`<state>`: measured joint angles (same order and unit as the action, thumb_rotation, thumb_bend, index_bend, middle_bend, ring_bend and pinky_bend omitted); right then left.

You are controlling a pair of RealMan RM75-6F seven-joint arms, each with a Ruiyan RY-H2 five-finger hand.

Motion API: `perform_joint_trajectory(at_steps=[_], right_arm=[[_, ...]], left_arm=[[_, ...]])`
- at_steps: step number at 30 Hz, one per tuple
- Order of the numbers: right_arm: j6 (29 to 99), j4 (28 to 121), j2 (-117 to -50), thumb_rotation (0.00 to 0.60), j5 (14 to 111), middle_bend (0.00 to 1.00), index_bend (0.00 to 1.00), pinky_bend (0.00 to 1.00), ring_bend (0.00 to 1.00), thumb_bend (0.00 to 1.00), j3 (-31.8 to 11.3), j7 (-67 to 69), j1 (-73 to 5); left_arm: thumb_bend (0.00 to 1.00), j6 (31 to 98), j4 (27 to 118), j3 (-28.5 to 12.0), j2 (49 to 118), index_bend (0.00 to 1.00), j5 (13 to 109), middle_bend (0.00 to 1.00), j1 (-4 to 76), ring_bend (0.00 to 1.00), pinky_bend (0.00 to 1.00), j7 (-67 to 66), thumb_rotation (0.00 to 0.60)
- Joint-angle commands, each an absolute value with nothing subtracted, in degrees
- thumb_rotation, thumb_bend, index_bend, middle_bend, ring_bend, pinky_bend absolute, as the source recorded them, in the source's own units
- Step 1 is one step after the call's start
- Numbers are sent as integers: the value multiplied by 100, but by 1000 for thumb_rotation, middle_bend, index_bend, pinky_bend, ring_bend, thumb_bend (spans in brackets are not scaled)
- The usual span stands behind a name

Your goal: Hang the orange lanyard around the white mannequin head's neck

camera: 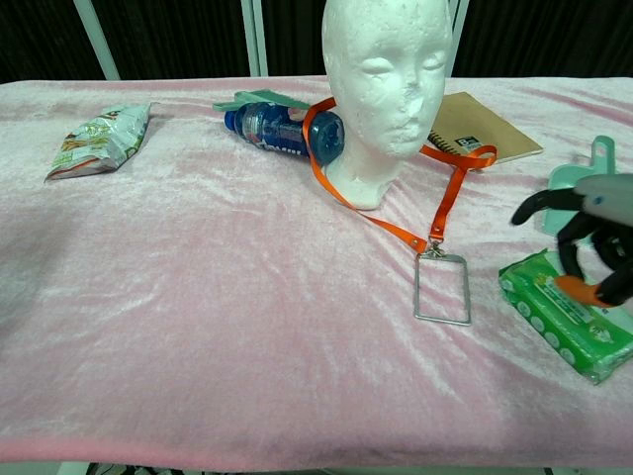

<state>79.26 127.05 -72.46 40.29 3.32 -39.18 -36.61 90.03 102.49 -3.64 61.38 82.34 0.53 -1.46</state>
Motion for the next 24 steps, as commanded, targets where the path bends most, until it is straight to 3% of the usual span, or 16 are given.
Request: perform_joint_trajectory(at_steps=[1,5,11,18,24], right_arm=[[8417,13023,-6548,600,4699,305,138,456,513,294,759,-3370,-3065],[8712,12707,-6033,600,5842,180,134,319,376,264,1291,-2505,-2390],[9165,11435,-5927,600,7384,123,133,247,296,236,1721,-1337,-1643],[9673,9992,-6261,600,8136,97,133,214,245,215,1652,-701,-1106],[9756,9706,-6319,600,8396,98,133,214,246,216,1491,-448,-964]], left_arm=[[96,8922,10303,-279,6081,187,8295,114,63,0,0,-257,600],[95,8958,10369,-204,6076,181,8402,113,26,0,0,-383,600],[95,8983,10378,-123,6086,180,8474,111,-31,0,0,-403,600],[92,8855,10407,-16,6075,179,8457,109,-54,0,0,-448,600],[91,8916,10363,-50,6138,179,8495,108,-59,0,0,-444,600]])
